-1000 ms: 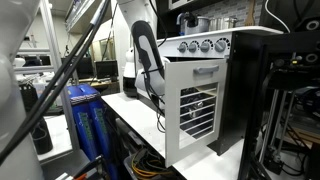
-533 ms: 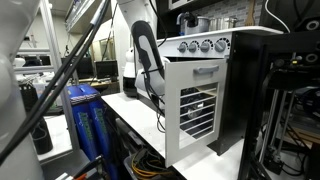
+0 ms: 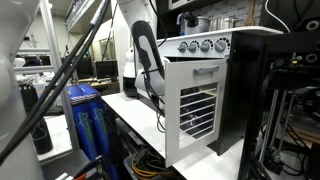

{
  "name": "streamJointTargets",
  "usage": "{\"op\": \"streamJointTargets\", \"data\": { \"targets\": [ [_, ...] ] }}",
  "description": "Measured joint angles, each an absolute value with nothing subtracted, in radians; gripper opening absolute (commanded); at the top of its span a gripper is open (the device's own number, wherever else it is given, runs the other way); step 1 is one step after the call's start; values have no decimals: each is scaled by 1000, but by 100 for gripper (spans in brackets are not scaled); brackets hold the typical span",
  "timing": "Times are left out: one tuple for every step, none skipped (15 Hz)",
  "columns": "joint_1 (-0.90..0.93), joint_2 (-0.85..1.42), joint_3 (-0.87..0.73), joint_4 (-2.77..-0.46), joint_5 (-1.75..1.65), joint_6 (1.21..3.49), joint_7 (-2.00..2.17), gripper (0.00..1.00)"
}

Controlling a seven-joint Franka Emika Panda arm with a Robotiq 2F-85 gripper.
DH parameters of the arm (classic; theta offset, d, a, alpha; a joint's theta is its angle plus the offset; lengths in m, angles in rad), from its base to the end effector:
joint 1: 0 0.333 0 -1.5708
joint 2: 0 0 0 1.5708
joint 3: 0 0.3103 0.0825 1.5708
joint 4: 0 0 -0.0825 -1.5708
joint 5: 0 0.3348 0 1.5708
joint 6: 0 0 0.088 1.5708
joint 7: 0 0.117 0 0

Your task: Open the kitchen cabinet, take the lid off the silver pot and put it in the kitchen cabinet

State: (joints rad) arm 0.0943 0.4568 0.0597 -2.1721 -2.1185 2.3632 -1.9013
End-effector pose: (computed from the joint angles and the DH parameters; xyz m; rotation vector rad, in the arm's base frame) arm 0.5233 0.0646 0.2023 -0.9077 2.0889 -1.1584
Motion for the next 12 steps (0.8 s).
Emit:
{"op": "streamJointTargets", "data": {
  "targets": [
    [94,457,60,-2172,-2119,2363,-1901,100],
    [95,457,60,-2172,-2119,2363,-1901,100],
    [95,457,60,-2172,-2119,2363,-1901,100],
    [95,457,60,-2172,-2119,2363,-1901,100],
    [96,456,60,-2172,-2118,2363,-1901,100],
    [96,455,61,-2172,-2116,2363,-1901,100],
    [96,454,62,-2172,-2113,2364,-1901,100],
    [96,451,63,-2172,-2109,2365,-1901,100],
    [96,448,65,-2172,-2105,2366,-1901,100],
    [97,444,67,-2172,-2097,2368,-1901,100],
    [97,437,71,-2173,-2088,2372,-1901,100],
    [97,428,74,-2175,-2079,2379,-1901,100]
  ]
}}
